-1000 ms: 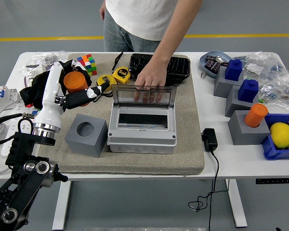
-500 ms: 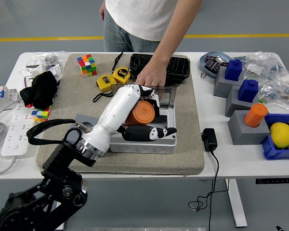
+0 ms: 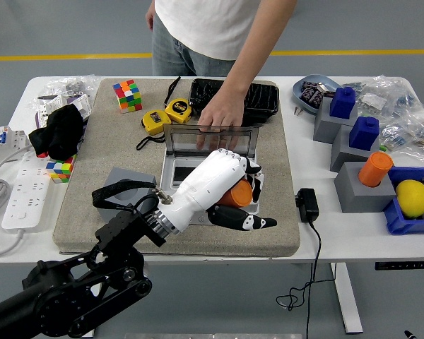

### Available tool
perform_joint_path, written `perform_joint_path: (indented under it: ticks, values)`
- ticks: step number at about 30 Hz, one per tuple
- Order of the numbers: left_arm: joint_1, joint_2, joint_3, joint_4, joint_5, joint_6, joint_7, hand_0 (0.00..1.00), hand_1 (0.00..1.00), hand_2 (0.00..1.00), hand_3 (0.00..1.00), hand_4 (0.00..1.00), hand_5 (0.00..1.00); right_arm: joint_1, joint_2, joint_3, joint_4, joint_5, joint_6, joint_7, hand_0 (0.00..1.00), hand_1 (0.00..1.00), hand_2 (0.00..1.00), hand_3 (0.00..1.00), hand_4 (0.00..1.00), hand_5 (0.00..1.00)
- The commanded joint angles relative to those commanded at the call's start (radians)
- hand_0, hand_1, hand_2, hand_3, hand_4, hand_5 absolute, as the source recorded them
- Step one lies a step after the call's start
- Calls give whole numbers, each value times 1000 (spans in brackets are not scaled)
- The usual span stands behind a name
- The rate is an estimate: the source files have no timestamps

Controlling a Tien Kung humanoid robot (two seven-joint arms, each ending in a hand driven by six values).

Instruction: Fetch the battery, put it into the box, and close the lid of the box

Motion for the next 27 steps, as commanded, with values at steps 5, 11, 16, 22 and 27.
perform_joint_path:
  ticks: [5,11,16,22,27]
  values:
    - [-42,-26,-1,102,8,16,-12,41,2,2,2,961,270,1,0,-7,0,2,1,0,957,818,778,791,998,998]
    - [-82,-60,-15,188,25,26,-21,42,2,2,2,962,280,1,0,-19,0,7,1,-1,957,818,778,791,998,998]
    - [-135,-92,-20,272,23,39,-34,43,2,2,2,962,282,7,-1,-35,0,17,1,0,957,817,778,791,998,998]
    - [-172,-120,-28,346,18,56,-50,43,2,2,2,970,315,10,-2,-42,0,20,1,0,957,817,778,791,998,998]
    - [-185,-134,-27,414,5,69,-67,44,2,2,2,998,417,11,-4,-46,0,22,1,0,957,817,778,791,998,998]
